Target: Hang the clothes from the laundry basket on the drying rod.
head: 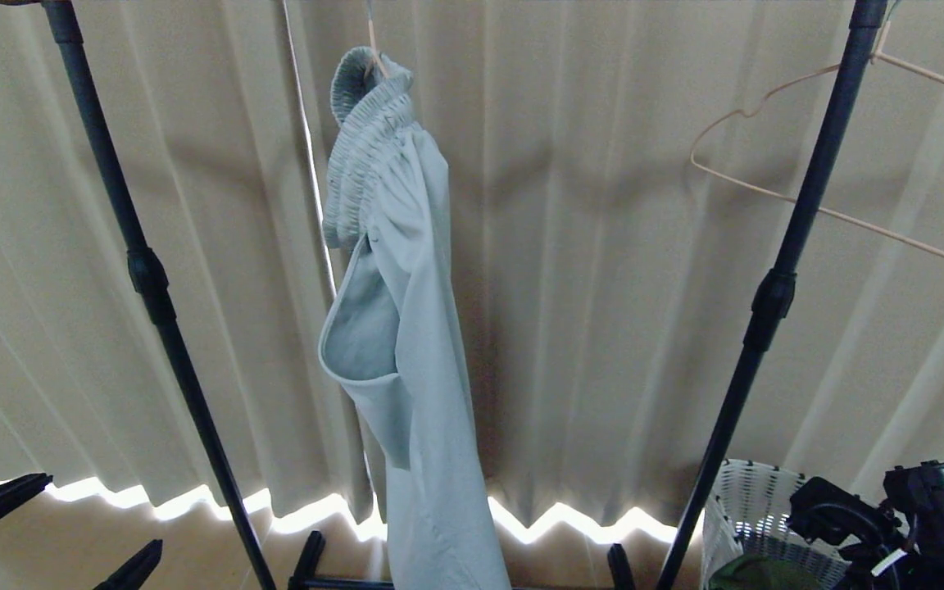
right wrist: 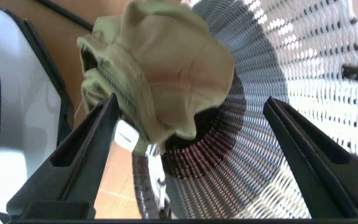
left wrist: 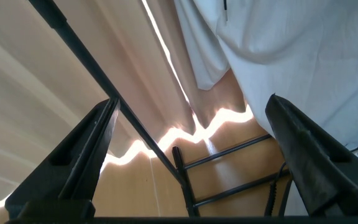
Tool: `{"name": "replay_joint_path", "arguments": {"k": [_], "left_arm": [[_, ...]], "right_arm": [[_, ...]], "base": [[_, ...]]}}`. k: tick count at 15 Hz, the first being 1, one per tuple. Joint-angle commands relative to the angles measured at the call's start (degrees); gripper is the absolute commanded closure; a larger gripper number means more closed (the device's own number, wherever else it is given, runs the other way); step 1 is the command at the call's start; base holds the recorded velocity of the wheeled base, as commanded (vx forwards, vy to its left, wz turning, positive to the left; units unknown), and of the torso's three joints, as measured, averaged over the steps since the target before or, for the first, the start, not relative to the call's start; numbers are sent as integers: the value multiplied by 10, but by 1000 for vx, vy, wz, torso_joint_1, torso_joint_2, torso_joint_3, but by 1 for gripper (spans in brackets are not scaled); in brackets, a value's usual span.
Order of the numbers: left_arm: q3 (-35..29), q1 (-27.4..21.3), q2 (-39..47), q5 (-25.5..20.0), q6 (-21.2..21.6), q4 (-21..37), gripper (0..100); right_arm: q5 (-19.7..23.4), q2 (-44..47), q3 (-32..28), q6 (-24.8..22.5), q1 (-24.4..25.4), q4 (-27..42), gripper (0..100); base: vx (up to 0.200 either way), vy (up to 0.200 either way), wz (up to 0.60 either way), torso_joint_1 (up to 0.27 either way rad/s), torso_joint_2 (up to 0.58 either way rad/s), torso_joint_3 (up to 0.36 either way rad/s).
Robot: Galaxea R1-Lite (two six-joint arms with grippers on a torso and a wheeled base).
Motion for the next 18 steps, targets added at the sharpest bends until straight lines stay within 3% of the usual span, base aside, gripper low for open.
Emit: {"name": "replay_joint_path", "arguments": {"k": [1, 7, 8, 18], "left_arm": [[-1, 0, -1, 0, 0, 0, 0], [0, 0, 0, 0, 0, 1, 0], [0, 0, 0, 0, 0, 1, 0], [0, 0, 1, 0, 0, 1, 0]], "right_arm": [[-6, 44, 1, -1, -2, -23, 0], [-28, 65, -1, -1, -26, -39, 0], [-28, 65, -1, 0, -26, -39, 100], [-19, 27, -1, 14, -21, -51, 100]], "base": [[0, 0, 0, 0, 0, 0], [0, 0, 0, 0, 0, 0], [0, 0, 0, 0, 0, 0], [0, 0, 0, 0, 0, 0]]}}
